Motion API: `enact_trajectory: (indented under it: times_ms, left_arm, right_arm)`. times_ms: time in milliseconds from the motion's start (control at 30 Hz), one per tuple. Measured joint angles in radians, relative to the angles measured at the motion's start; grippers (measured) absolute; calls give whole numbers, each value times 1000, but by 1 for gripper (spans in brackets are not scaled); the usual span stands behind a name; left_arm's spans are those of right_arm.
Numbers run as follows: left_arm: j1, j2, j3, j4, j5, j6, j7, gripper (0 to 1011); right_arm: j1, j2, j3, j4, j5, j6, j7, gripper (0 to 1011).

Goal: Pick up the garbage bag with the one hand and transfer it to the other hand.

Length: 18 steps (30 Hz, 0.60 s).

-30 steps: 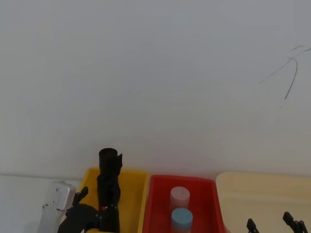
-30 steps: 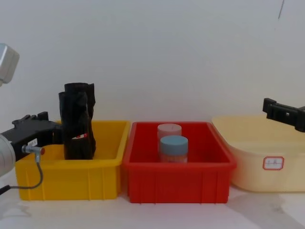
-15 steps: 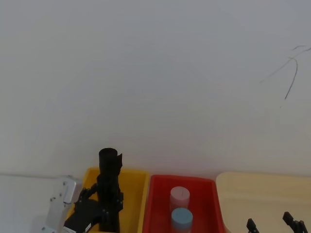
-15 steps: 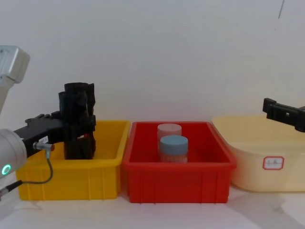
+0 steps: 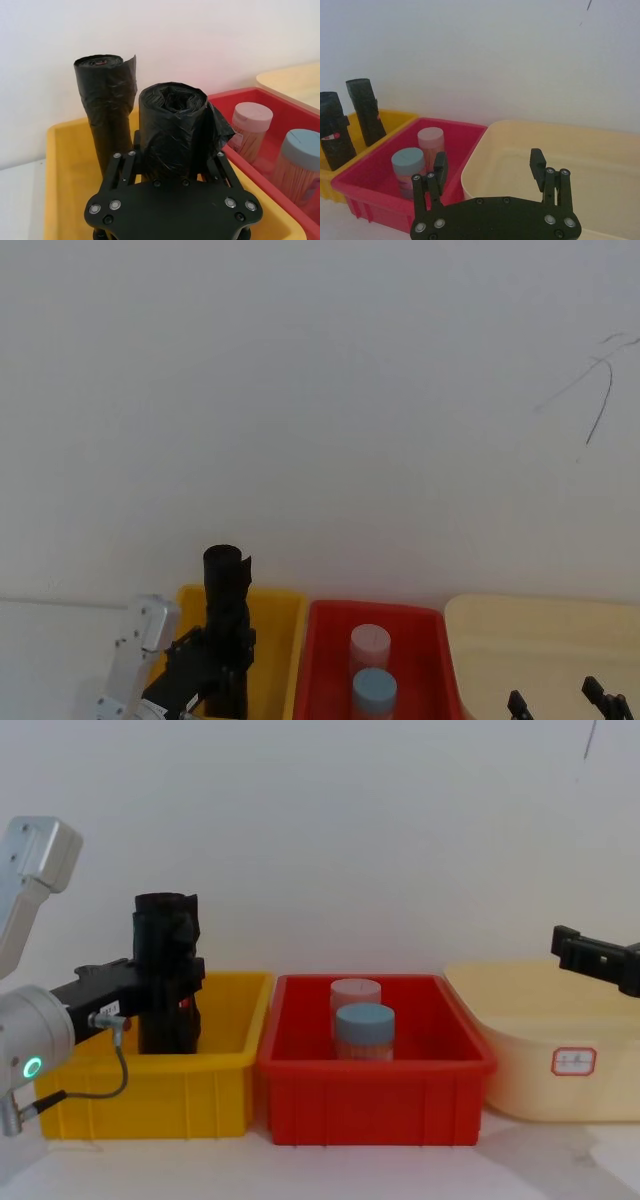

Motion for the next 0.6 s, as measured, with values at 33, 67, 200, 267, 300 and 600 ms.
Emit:
enact_trajectory:
  times_ms: [33, 67, 200, 267, 300, 600]
  left_arm:
    - [-1, 0, 0, 1, 0, 0, -2, 496]
    - [-3, -1, -1, 1, 1, 0, -4, 483]
    - [-8, -2, -2, -2, 4, 0, -8, 445]
    - [-9, -2, -3, -7, 6, 0, -8, 429]
    - [-11, -1, -4, -14, 9, 1, -9, 429]
    - [-34, 9, -3, -75, 26, 11, -30, 389]
  right_arm:
    - [0, 0, 0, 0, 0, 0, 0, 1000]
    - [0, 0, 0, 0, 0, 0, 0, 1000]
    - [0, 0, 0, 0, 0, 0, 0, 1000]
    - [0, 0, 0, 0, 0, 0, 0, 1000]
    - [0, 0, 0, 0, 0, 0, 0, 1000]
    - [0, 0, 0, 0, 0, 0, 0, 1000]
